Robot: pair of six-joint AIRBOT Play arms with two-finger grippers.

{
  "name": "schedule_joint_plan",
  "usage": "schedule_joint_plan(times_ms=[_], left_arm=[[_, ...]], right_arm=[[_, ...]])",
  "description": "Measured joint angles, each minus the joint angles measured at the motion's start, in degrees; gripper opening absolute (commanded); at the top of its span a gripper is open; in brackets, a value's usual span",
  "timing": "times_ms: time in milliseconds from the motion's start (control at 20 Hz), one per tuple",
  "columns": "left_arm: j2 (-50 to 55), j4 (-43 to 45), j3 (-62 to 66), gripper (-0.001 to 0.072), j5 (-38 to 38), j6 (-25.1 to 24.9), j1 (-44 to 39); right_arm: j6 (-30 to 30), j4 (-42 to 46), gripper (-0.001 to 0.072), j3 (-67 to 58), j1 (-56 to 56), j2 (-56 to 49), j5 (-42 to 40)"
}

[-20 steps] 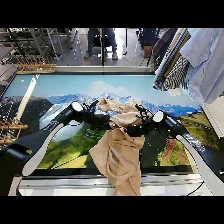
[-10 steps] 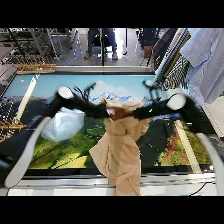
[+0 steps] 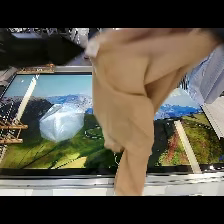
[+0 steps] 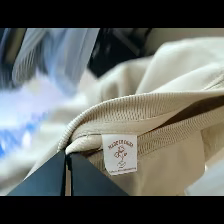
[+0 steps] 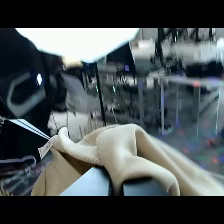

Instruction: Fold the clothes and pants, and hang the long-sleeved shirts on hangers.

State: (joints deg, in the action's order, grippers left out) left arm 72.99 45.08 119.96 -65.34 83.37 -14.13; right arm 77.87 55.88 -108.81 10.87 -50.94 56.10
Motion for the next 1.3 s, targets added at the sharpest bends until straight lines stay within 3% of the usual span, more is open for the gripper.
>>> schedule_joint_plan(times_ms=[300,600,650,700,750,800,1050,1150,1300], left_arm=[[-1.7,4.3,-9.7,0.0013,4.5,0.1,0.3],[2.0,6.7,-21.7,0.0017,2.3,-2.2,-0.9],[2.6,7.0,-23.0,0.011,1.7,-3.0,-1.2],[3.0,7.5,-24.0,0.0339,0.9,-4.2,-1.5],[3.1,8.7,-24.6,0.0483,0.6,-5.3,-1.6],[3.1,10.3,-24.9,0.0534,0.0,-6.1,-1.7],[1.7,18.7,-23.0,0.0564,-1.0,-11.4,-0.5],[1.9,19.2,-22.3,0.0658,-2.4,-17.4,-0.9],[3.6,16.6,-21.8,0.0669,-3.0,-30.6,-2.6]], right_arm=[[2.5,-2.4,0.0029,-2.9,0.2,-13.1,6.9],[3.6,-2.3,0.0029,-3.4,4.5,-32.3,15.6],[3.5,-1.5,0.0028,-3.4,5.5,-34.3,16.9],[2.8,-0.8,0.0028,-3.4,6.3,-35.7,18.2],[1.9,-0.3,0.0028,-3.4,7.0,-36.7,19.7],[1.2,0.1,0.0028,-3.4,7.6,-37.1,21.4],[-0.6,3.3,0.0028,-3.5,9.3,-34.5,26.4],[-1.0,4.2,0.0029,-3.5,9.8,-32.2,27.1],[-1.0,5.1,0.0029,-3.5,10.8,-28.9,27.9]])
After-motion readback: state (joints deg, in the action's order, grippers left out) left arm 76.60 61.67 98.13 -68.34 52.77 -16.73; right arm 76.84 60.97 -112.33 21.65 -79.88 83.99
